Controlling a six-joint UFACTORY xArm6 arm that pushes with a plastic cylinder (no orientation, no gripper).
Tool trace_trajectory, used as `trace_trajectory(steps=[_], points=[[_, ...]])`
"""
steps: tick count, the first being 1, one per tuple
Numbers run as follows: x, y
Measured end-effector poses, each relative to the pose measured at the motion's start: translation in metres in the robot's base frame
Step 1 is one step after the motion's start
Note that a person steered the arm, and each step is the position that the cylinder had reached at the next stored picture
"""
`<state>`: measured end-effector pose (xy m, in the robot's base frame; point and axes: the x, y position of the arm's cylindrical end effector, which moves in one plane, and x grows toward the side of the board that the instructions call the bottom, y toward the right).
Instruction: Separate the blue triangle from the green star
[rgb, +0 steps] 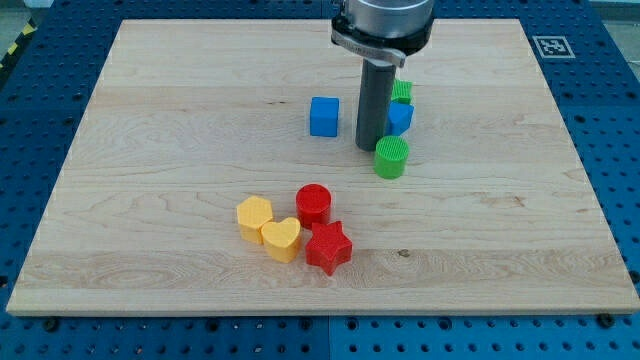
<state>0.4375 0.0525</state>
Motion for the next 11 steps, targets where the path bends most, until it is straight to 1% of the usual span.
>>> trace_trajectory(steps=[1,2,4,5,9,10,11], points=[[0.019,0.007],[0.024,0.010],[-0.028,-0.002],[-0.032,-0.003],[-0.033,0.064],[-0.033,0.072],[-0.038,0.057]])
